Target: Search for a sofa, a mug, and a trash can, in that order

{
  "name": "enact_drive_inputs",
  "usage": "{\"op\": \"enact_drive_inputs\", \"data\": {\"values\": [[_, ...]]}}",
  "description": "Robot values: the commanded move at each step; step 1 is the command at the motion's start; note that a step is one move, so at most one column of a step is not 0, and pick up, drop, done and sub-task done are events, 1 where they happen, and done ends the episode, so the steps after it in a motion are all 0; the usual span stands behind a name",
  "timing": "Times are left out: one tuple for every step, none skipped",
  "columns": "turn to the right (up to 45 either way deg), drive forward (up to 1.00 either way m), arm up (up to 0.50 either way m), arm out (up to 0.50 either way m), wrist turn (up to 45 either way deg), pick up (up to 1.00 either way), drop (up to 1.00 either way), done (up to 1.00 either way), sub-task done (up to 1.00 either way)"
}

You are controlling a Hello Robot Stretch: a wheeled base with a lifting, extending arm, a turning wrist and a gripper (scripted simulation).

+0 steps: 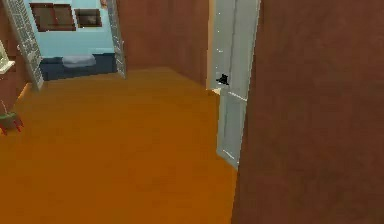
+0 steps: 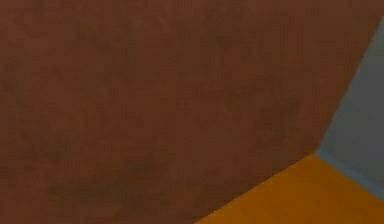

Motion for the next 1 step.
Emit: {"op": "enact_drive_inputs", "data": {"values": [[-27.0,0.00,0.00,0.00,0.0,0.00,0.00,0.00,0.00]]}}
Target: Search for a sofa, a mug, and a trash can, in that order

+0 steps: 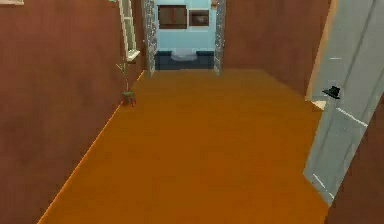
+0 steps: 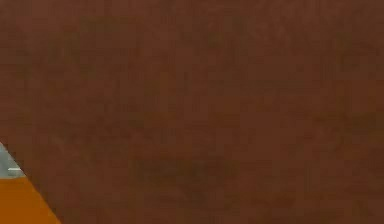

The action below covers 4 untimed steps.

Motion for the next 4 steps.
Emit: {"op": "enact_drive_inputs", "data": {"values": [[0.0,0.80,0.00,0.00,0.0,0.00,0.00,0.00,0.00],[0.0,1.00,0.00,0.00,0.0,0.00,0.00,0.00,0.00],[0.0,1.00,0.00,0.00,0.0,0.00,0.00,0.00,0.00],[0.0,1.00,0.00,0.00,0.0,0.00,0.00,0.00,0.00]]}}
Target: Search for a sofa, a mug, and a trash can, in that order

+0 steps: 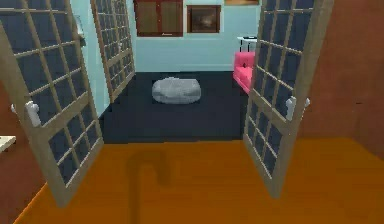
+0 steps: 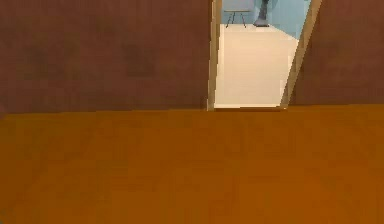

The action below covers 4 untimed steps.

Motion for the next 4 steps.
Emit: {"op": "enact_drive_inputs", "data": {"values": [[-3.0,0.00,0.00,0.00,0.0,0.00,0.00,0.00,0.00],[0.0,1.00,0.00,0.00,0.0,0.00,0.00,0.00,0.00],[0.0,1.00,0.00,0.00,0.0,0.00,0.00,0.00,0.00],[0.0,0.50,0.00,0.00,0.0,0.00,0.00,0.00,0.00]]}}
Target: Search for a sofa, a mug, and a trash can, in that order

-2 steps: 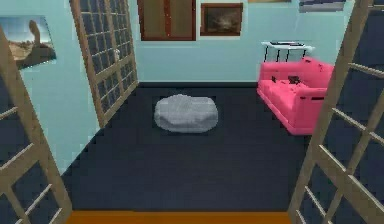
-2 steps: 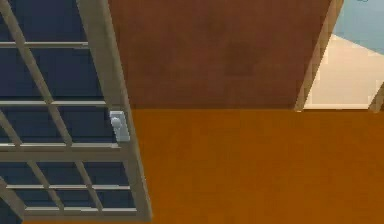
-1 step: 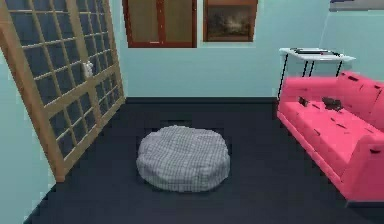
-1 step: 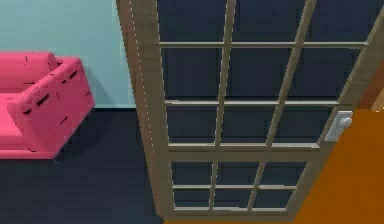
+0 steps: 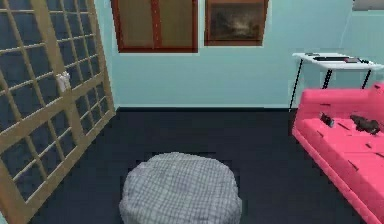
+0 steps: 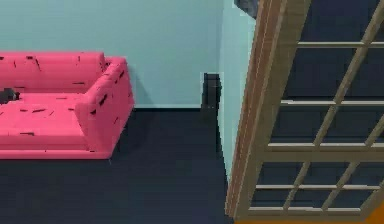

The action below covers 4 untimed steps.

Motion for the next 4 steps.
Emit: {"op": "enact_drive_inputs", "data": {"values": [[45.0,0.00,0.00,0.00,0.0,0.00,0.00,0.00,0.00],[21.0,0.00,0.00,0.00,0.0,0.00,0.00,0.00,0.00],[3.0,0.00,0.00,0.00,0.0,0.00,0.00,0.00,0.00],[0.0,0.55,0.00,0.00,0.0,0.00,0.00,0.00,0.00]]}}
